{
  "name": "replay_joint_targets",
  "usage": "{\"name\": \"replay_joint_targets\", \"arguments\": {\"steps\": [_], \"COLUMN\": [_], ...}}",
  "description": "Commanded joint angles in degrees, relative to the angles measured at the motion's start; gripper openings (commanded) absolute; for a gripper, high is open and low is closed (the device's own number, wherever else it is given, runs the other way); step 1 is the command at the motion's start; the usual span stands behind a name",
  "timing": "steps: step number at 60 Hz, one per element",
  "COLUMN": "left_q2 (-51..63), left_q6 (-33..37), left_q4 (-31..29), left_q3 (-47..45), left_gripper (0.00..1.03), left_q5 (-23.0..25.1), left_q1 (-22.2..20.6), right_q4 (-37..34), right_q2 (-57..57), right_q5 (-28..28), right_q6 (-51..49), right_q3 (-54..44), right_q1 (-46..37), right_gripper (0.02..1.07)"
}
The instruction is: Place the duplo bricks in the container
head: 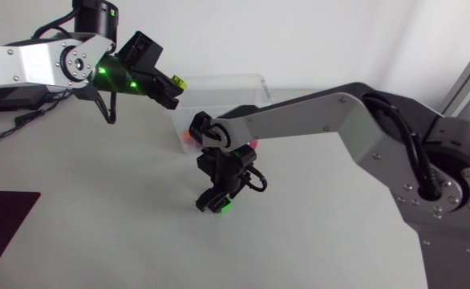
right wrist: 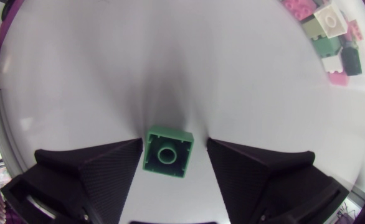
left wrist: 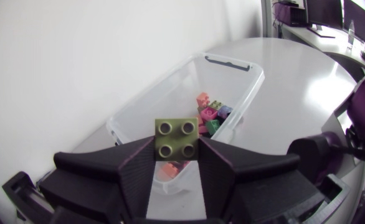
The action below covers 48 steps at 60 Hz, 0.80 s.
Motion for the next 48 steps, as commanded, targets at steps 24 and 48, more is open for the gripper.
{"name": "replay_joint_targets", "arguments": {"steps": [24, 48], "left_q2": [12.6, 21.4], "left_q6": [-5.1, -7.6], "left_q4": [5.0, 6.6], "left_q3": [11.8, 21.1], "left_gripper": [0.21, 0.37], "left_q5": [0.3, 0.1], "left_q1": [-1.3, -2.1], "right_q4": [0.1, -3.0], "right_q2": [-4.3, -16.6], "right_q5": [-0.7, -1.5], "right_q6": [1.2, 1.0], "right_q3": [-2.8, -1.4], "right_q1": [-1.9, -9.9], "right_gripper": [0.38, 0.38]}}
